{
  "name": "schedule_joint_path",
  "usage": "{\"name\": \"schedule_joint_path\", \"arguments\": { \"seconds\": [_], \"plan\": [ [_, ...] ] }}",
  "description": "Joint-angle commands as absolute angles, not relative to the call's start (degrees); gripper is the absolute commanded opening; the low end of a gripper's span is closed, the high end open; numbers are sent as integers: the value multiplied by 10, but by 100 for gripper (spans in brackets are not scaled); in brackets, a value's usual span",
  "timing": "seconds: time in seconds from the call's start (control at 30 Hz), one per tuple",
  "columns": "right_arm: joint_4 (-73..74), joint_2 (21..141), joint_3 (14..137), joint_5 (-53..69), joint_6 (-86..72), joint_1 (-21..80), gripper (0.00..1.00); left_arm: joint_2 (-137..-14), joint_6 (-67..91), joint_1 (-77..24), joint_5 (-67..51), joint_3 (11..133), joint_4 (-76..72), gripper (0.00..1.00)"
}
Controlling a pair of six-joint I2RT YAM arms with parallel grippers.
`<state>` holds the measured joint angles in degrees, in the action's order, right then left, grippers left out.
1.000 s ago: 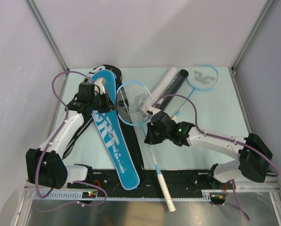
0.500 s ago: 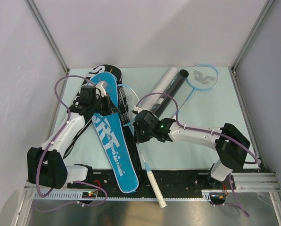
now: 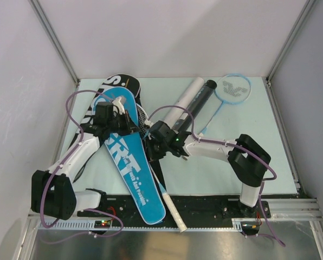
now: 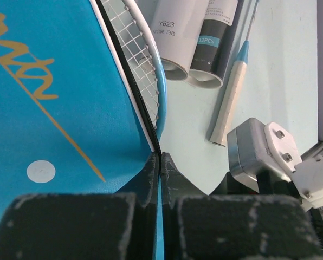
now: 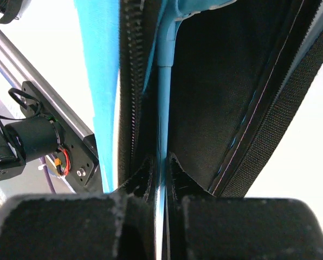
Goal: Pack up the badminton gear
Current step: Place the racket in the racket bag.
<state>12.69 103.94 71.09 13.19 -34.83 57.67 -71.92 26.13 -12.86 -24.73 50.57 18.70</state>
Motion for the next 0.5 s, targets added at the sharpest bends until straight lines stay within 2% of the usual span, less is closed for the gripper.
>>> {"name": "schedule_joint_path", "arguments": {
  "seconds": [0.0, 0.13, 0.47],
  "plan": [
    [89, 1035, 750, 171, -304, 595, 0, -709, 268, -135, -268, 512, 172, 0],
    [89, 1031, 735, 125, -317, 597, 0, -711, 278, -136, -274, 511, 172, 0],
    [-114, 1062, 716, 49, -455, 536, 0, -657, 386, -138, -231, 460, 164, 0]
  ]
}}
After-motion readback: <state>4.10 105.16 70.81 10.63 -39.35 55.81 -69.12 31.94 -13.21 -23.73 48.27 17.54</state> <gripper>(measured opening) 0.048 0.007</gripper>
